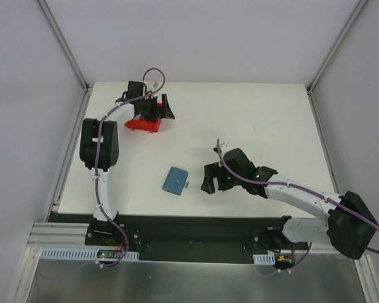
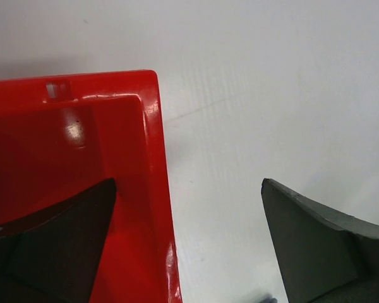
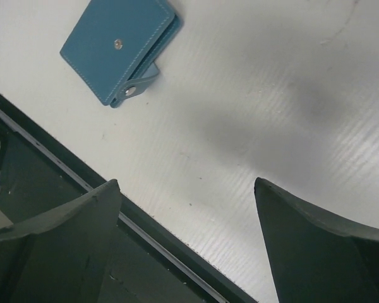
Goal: Put the credit cards into the card holder
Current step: Move the storage box to the center of the board.
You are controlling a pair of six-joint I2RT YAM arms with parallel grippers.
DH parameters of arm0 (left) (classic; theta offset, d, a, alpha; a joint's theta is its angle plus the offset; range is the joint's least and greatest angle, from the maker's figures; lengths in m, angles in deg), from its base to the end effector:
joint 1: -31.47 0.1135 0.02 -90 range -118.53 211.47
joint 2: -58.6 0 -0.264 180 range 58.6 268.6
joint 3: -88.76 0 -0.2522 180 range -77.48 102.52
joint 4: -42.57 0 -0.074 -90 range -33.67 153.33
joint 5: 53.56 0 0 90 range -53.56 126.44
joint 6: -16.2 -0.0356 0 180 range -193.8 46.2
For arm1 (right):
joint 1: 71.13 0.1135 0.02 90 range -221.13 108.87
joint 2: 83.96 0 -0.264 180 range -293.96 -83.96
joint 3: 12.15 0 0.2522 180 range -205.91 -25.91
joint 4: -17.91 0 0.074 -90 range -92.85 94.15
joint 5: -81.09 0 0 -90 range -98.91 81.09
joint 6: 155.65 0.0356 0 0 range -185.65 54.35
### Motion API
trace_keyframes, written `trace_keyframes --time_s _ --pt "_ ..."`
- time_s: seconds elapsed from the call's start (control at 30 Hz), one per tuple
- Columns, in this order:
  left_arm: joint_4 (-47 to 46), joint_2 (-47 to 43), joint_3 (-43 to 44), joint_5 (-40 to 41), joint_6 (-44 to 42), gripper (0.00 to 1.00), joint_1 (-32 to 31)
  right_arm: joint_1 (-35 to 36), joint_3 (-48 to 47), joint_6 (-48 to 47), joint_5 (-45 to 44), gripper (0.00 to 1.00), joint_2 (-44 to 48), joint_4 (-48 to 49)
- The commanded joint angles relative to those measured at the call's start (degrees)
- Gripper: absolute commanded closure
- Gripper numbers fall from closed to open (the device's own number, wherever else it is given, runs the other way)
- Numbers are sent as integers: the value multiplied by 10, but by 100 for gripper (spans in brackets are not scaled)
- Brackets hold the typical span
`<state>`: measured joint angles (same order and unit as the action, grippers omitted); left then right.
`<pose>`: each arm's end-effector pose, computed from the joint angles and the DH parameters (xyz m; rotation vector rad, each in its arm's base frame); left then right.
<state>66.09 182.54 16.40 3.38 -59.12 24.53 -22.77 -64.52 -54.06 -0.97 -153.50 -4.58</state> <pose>0.4833 -0.0784 0.1952 0.1599 2.2638 -0.8527 0.1643 0.1922 0.2167 -0.8154 2.2099 0.6943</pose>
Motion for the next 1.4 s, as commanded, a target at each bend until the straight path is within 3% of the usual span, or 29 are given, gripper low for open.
trace_keyframes --time_s 0.0,0.37,0.63,0.9,1.17,1.37 --pt "-4 -58 -23 -36 42 4 -39 -13 22 51 -61 10 42 13" --pt "-15 -92 -32 -33 120 1 -129 -45 85 132 -144 6 131 12" --pt "-16 -136 -30 -30 107 1 -135 -69 70 166 -142 4 125 16" --pt "-4 -228 -57 24 83 1 -103 -84 -34 160 -125 3 28 27" --pt "-1 -410 -248 198 89 1 -77 -107 -225 151 -86 3 -163 -2" --pt "-2 -524 -380 242 112 1 -77 -116 -369 128 -65 2 -301 -39"
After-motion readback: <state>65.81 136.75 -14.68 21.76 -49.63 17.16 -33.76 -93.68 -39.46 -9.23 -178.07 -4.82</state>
